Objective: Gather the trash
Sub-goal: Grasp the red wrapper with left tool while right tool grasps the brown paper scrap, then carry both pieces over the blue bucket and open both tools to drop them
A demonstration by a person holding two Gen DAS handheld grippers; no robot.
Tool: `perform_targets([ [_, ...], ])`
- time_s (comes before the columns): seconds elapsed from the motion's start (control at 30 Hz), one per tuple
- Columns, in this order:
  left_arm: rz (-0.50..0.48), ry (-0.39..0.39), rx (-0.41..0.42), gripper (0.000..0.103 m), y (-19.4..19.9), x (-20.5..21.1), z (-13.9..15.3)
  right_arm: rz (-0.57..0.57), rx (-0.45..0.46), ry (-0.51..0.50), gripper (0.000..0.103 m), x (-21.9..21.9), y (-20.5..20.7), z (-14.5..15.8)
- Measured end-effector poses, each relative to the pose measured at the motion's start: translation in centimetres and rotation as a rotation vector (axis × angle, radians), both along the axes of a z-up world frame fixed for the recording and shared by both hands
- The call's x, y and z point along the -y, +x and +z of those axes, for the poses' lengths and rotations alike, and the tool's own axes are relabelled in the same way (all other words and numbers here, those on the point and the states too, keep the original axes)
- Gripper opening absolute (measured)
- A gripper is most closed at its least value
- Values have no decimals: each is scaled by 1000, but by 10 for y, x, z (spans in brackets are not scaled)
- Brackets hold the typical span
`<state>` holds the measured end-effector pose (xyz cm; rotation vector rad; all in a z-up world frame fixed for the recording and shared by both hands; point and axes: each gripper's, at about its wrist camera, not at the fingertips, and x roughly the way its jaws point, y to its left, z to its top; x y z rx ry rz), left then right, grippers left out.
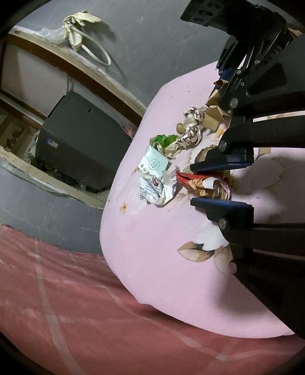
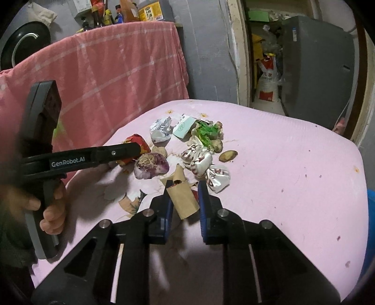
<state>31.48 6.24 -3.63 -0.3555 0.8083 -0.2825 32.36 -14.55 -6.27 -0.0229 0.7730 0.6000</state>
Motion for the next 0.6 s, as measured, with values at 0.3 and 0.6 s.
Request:
perform_targets([
  [0.3,17,11,156,18,-37,15,30,-34,157,94,19,26,-33,27],
  [0.6,-70,66,413,18,-72,86,78,-155,394,143,19,80,-71,84],
])
